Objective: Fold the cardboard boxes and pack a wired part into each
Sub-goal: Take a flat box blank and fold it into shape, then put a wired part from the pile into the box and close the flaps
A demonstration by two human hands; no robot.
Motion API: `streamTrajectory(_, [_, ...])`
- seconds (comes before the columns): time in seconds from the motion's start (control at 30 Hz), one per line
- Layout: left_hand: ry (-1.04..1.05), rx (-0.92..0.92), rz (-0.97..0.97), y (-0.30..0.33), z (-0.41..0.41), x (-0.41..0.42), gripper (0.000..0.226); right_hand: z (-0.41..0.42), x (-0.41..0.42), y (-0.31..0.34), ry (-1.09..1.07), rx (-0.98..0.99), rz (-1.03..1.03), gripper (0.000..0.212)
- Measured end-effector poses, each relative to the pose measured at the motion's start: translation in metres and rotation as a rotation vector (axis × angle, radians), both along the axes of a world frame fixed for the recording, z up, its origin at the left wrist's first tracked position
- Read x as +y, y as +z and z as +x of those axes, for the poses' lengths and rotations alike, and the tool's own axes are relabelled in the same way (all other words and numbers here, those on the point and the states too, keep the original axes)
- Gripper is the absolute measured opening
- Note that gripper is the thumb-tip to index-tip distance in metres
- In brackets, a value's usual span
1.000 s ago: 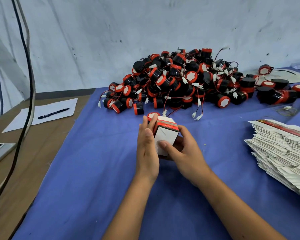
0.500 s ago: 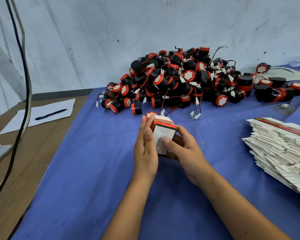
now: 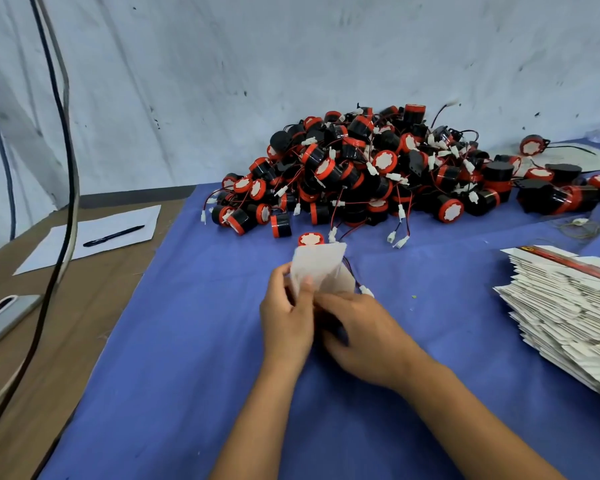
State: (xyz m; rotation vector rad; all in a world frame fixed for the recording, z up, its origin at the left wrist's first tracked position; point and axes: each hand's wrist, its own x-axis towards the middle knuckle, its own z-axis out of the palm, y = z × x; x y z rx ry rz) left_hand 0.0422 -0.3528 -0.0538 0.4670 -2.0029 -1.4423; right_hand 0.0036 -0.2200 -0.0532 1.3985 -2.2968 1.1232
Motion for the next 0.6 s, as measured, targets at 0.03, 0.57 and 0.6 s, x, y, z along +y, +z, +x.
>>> streamTrajectory(0.03, [0.090,0.010,-0.008,0.000,-0.001,-0.005,0.012,-0.001,-0.002,0.000,0.004,0.037,-0.090,0.027])
streamTrajectory(0.57, [0.427,-0.131,-0.130,-0.006,-0.006,-0.040,0.022,-0.102,-0.096,0.021,-0.647,-0.173,-0.069,0.033])
streamTrajectory(0.6, [0.404,-0.146,-0.126,-0.007,-0.007,-0.040,0.022,-0.111,-0.096,0.015,-0.635,-0.160,0.245,0.047])
